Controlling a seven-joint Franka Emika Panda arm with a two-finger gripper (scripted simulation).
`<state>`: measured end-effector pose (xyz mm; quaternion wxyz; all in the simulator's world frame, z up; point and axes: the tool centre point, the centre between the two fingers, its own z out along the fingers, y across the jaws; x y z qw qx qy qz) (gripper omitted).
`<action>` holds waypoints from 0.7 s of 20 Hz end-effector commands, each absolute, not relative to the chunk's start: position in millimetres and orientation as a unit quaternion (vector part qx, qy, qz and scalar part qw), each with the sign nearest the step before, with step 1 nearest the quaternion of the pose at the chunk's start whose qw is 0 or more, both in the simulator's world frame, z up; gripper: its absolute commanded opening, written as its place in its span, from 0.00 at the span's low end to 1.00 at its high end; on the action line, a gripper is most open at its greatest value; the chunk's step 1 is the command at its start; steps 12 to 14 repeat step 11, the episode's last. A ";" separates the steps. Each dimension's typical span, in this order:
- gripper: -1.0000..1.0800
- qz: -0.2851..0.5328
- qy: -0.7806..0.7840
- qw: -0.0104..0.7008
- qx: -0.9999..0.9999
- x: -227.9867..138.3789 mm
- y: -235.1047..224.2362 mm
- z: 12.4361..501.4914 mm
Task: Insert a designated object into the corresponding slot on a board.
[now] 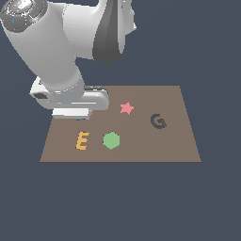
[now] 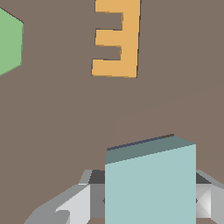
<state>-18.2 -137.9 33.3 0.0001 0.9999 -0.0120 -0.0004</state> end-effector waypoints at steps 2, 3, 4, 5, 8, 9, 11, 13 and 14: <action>0.96 0.000 -0.013 0.000 1.000 -18.2 -138.1 30.5; 0.96 0.000 -0.013 0.000 1.000 -18.2 -138.1 30.5; 0.96 0.000 -0.013 0.000 1.000 -18.2 -138.1 30.5; 0.96 0.000 -0.013 0.000 1.000 -18.2 -138.1 30.5; 0.96 0.000 -0.013 0.000 1.000 -18.2 -138.1 30.5; 0.96 0.000 -0.013 0.000 1.000 -18.2 -138.1 30.5; 0.96 0.000 -0.013 0.000 1.000 -18.2 -138.1 30.5; 0.96 0.000 -0.013 0.000 1.000 -18.2 -138.1 30.5; 0.96 0.000 -0.013 0.000 1.000 -18.2 -138.1 30.5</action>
